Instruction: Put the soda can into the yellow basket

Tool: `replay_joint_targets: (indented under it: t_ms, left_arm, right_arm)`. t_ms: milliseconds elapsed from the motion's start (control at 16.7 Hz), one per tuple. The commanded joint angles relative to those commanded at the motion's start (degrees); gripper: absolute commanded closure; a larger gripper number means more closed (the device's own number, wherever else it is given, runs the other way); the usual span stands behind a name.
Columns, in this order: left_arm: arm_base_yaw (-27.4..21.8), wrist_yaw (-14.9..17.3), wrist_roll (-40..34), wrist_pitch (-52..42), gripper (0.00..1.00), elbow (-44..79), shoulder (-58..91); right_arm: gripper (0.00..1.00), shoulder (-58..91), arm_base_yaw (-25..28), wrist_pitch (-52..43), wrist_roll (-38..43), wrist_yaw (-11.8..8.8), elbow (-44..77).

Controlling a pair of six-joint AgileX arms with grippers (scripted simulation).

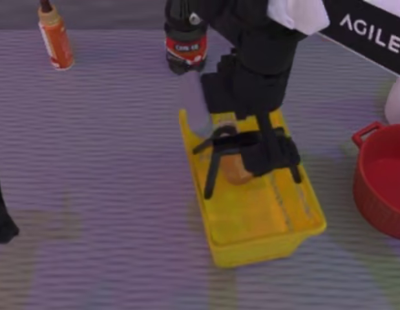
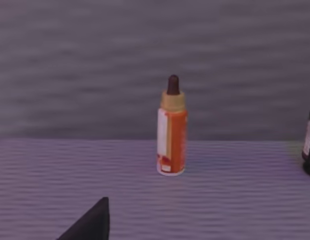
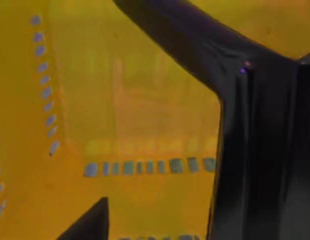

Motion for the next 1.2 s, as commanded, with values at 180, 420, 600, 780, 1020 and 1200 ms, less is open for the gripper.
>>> replay_joint_targets:
  t_ms: [180, 420, 600, 780, 1020, 1200]
  left_arm:
    - [0.3, -1.8, 0.5, -1.0, 0.00, -1.6, -2.8]
    - [0.3, -1.8, 0.5, -1.0, 0.00, -1.6, -2.8]
    - [0.3, -1.8, 0.5, -1.0, 0.00, -1.6, -2.8]
    - [0.3, -1.8, 0.5, -1.0, 0.00, -1.6, -2.8]
    - [0.3, -1.8, 0.5, -1.0, 0.00, -1.6, -2.8]
    - [0.3, -1.8, 0.5, -1.0, 0.00, -1.6, -2.8]
  right_arm:
    - [0.00, 2.4, 0.8, -1.9, -1.3, 0.0, 1.9]
    - [0.00, 2.6, 0.6, -2.0, -1.3, 0.0, 2.0]
    - [0.00, 2.3, 0.7, -0.2, -1.3, 0.0, 0.1]
    - [0.00, 2.0, 0.8, 2.6, -1.2, 0.0, -3.0]
    - [0.00, 1.9, 0.8, 2.9, -1.2, 0.0, -3.4]
    - [0.23, 1.9, 0.8, 2.9, -1.2, 0.0, -3.4]
